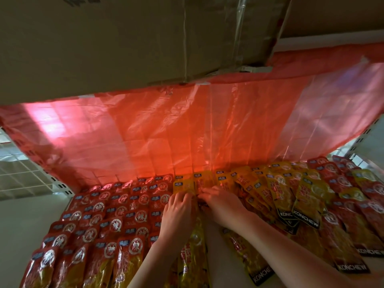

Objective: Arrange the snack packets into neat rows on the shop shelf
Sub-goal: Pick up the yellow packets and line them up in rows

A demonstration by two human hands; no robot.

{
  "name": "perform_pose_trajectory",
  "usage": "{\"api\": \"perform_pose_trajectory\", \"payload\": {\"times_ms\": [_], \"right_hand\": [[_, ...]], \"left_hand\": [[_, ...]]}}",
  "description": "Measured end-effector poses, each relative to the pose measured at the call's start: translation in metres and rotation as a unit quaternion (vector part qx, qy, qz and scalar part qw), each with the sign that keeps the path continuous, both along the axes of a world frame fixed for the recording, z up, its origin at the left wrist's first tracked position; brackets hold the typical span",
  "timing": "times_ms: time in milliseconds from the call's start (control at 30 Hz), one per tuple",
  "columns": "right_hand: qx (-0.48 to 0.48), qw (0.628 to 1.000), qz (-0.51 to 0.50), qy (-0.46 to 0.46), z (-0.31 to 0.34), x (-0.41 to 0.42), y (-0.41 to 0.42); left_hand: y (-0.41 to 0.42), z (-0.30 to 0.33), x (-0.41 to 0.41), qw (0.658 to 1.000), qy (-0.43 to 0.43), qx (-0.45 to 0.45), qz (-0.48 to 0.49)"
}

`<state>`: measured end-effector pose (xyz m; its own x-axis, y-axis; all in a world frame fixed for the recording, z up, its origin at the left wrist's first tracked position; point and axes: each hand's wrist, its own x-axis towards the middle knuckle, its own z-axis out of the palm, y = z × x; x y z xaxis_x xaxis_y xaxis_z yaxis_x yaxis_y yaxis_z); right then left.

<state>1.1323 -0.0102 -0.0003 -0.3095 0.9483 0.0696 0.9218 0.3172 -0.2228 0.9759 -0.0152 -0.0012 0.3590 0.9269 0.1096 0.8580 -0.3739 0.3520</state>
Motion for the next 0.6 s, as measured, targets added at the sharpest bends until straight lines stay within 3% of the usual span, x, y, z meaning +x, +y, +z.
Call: {"api": "perform_pose_trajectory", "payload": {"times_ms": [233, 400, 600], "right_hand": [[0.104, 0.983, -0.062, 0.137, 0.013, 0.025, -0.028], [0.154, 0.966, -0.100, 0.181, 0.010, 0.046, -0.079], [0.128, 0.968, -0.107, 0.187, -0.027, 0.045, -0.123]], "left_hand": [[-0.008, 0.006, 0.008, 0.998, -0.022, 0.061, 0.025], [-0.039, 0.013, 0.037, 0.991, -0.047, 0.109, -0.054], [-0.069, -0.009, 0.064, 0.993, -0.086, 0.013, -0.083]]}}
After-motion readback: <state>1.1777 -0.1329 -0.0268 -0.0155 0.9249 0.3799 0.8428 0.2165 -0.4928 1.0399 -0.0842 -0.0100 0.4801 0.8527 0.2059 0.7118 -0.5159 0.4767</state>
